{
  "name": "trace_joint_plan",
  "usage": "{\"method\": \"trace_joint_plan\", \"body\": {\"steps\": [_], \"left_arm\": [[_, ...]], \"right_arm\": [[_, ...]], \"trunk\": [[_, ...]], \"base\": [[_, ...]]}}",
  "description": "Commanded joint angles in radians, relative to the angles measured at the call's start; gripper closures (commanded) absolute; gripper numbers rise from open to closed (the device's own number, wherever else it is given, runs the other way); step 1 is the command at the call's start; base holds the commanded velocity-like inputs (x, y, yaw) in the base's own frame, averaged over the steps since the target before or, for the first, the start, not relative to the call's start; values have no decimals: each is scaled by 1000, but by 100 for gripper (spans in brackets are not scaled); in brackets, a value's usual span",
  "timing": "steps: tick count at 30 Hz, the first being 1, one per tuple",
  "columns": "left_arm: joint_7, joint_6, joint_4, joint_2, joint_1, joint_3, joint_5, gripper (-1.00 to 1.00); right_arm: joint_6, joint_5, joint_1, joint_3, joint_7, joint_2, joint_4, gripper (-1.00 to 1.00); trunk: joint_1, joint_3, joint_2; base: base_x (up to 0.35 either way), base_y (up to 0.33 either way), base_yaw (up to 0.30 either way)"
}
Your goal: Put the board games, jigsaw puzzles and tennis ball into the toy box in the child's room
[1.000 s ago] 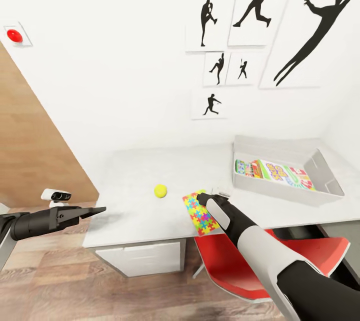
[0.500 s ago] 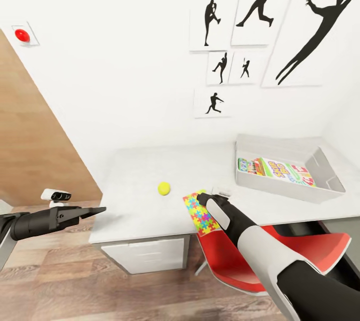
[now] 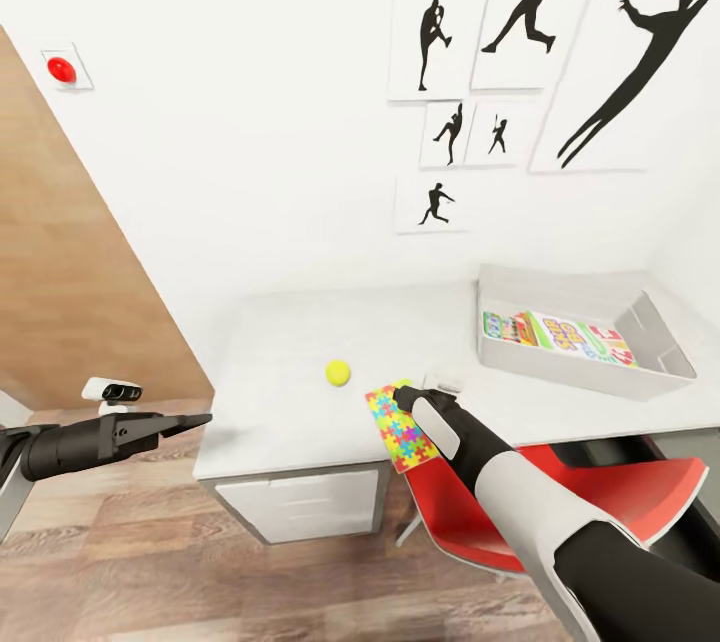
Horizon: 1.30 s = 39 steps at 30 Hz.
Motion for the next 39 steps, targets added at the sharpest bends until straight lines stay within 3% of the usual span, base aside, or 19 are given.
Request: {"method": "trace_joint_plan", "body": {"steps": [1,39], "left_arm": [[-4,11,0,0,-1,0,0,-100],[-4,11,0,0,-1,0,0,-100]], "right_arm": [[3,-22,0,7,-8,-1,10,-100],[0,-22,0,2,-8,-3,10,-100]], "trunk": [[1,-2,-2],[1,-2,-2]], "base": [[-37,16,0],[-17,38,0]]}}
